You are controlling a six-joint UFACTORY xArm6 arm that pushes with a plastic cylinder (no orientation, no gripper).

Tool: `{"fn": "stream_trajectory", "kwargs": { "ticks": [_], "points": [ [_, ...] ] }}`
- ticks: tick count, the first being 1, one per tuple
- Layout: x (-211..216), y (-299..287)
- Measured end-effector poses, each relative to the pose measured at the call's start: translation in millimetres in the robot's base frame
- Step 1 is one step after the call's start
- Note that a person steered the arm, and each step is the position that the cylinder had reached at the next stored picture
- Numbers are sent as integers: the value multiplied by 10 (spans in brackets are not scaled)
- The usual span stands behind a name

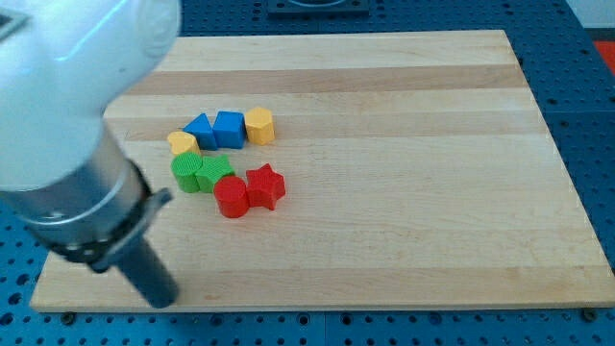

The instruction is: Touch the top right of green star

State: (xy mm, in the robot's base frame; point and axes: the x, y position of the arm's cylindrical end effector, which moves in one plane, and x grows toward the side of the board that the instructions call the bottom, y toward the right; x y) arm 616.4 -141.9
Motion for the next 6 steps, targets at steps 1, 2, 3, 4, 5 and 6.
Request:
{"fn": "stream_trajectory", "kwargs": {
  "ticks": [1, 2, 3, 4, 5, 6],
  "points": [
    [-341, 883],
    [-583, 1912],
    [-1116, 2516],
    [-1323, 2332],
    [-1421, 2029],
    [-1597, 1712]
  ]
}}
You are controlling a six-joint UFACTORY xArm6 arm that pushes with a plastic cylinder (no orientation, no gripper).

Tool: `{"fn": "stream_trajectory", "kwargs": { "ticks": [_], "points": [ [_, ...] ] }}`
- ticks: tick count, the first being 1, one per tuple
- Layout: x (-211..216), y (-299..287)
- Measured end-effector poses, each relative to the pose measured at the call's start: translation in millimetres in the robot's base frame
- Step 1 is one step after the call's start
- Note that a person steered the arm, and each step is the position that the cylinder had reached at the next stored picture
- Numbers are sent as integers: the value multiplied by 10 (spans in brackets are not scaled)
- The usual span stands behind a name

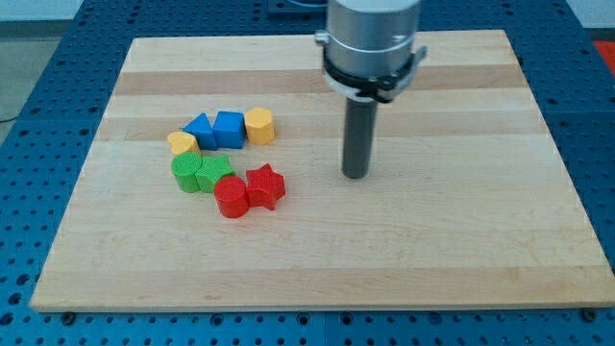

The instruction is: Touch the top right of green star

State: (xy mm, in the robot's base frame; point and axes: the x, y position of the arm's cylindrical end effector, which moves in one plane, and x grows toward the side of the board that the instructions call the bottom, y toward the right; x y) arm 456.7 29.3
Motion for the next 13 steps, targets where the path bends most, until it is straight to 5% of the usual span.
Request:
{"fn": "stream_trajectory", "kwargs": {
  "ticks": [6, 13],
  "points": [
    [-177, -1169],
    [-164, -1505]
  ]
}}
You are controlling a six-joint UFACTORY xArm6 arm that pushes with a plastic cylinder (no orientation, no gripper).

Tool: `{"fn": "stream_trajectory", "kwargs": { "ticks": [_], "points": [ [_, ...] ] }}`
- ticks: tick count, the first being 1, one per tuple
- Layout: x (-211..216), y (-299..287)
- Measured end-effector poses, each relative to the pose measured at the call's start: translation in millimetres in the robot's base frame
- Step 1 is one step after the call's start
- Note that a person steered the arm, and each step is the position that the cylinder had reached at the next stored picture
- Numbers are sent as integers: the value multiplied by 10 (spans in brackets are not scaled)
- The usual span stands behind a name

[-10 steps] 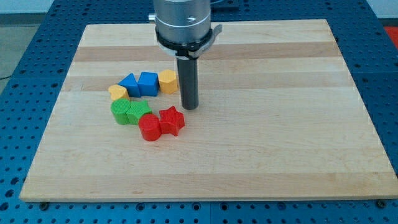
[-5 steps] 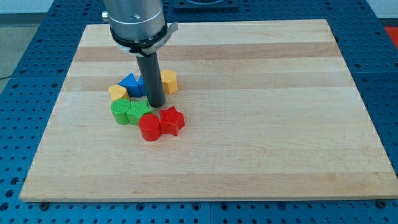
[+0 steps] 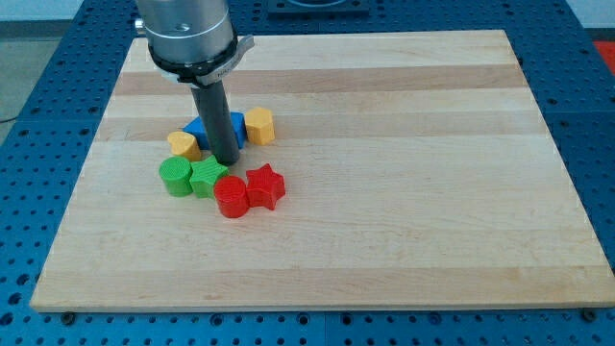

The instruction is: Touch the top right of green star

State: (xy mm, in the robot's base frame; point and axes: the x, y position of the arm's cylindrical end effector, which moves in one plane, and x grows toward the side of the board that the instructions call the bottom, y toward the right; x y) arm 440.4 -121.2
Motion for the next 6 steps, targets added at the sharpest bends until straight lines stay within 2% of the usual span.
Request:
{"fn": "stream_trajectory", "kwargs": {
  "ticks": [6],
  "points": [
    [66, -42]
  ]
}}
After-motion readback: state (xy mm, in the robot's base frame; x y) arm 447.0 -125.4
